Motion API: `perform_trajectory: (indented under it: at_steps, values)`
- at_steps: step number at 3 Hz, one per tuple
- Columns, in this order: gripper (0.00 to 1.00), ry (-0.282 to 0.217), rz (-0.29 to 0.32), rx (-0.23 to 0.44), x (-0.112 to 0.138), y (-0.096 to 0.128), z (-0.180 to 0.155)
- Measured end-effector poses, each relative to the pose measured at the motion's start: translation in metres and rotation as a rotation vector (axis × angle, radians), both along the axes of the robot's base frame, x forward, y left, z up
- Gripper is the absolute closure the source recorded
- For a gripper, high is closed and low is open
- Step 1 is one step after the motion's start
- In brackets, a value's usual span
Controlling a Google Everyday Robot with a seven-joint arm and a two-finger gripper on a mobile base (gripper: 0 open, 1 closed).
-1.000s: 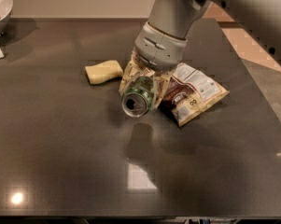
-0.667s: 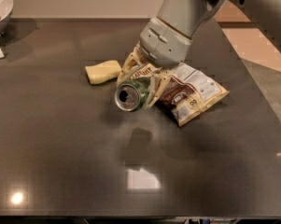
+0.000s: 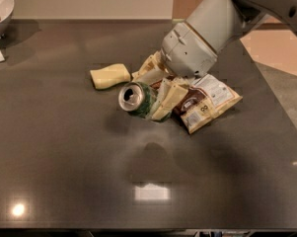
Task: Place green can upright
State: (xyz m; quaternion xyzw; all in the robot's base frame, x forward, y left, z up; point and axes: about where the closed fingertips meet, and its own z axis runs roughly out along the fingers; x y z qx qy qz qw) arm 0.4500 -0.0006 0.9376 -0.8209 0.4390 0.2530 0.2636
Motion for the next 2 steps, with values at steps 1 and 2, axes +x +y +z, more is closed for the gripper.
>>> perform_trajectory:
  at_steps: [1, 2]
  values:
    - [1.0, 0.123, -0.107, 0.082, -0.0093, 0.0006, -0.0037]
    - [1.0, 0.203, -0.163, 0.202, -0.0186, 0.0053, -0.0074]
